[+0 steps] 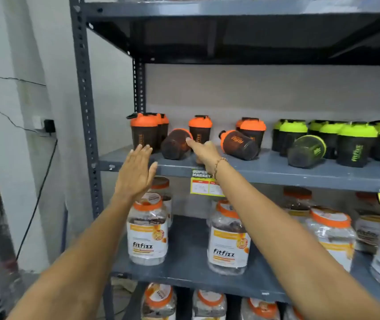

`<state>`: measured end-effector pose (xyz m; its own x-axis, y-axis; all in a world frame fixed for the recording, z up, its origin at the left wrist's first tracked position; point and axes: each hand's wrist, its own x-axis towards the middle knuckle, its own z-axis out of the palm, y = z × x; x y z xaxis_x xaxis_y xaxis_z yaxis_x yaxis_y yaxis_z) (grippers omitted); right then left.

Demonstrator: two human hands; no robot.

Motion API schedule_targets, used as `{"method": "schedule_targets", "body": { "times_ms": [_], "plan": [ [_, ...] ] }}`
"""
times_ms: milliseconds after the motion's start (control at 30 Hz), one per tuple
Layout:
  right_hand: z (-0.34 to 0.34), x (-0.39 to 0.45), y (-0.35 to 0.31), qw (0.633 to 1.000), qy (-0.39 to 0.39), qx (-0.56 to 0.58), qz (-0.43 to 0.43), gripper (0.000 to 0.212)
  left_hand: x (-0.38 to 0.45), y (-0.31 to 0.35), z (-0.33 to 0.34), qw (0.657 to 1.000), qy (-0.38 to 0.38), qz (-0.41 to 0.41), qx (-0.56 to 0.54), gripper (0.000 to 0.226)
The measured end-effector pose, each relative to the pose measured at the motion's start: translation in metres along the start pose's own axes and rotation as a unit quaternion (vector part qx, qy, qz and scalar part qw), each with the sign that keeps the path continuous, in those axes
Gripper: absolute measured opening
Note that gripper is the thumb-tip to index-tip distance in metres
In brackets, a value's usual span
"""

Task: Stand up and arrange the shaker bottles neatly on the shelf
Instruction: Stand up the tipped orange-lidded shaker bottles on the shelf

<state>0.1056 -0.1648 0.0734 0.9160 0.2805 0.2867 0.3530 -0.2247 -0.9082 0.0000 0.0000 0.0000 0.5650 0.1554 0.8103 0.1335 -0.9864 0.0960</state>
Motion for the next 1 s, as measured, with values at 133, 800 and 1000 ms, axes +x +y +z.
{"method": "schedule_targets", "body": {
  "times_ms": [133, 800, 1000],
  "plan": [
    [0.029, 0.008, -0.016, 0.999, -0.016, -0.019, 0.047, 0.092, -0.007, -0.016, 0.018, 1.0, -0.012, 0.011, 0.015, 0.053],
    [0.005, -0.001, -0.038, 0.969, -0.015, -0.237, 0.071, 0.1, -0.007, -0.036, 0.056, 0.994, 0.1, 0.043, -0.002, 0.04],
    [-0.007, 0.002, -0.048, 0.976, -0.082, -0.159, 0.127, 0.084, -0.007, -0.039, 0.056, 0.994, 0.098, 0.053, 0.002, 0.041]
  ]
}}
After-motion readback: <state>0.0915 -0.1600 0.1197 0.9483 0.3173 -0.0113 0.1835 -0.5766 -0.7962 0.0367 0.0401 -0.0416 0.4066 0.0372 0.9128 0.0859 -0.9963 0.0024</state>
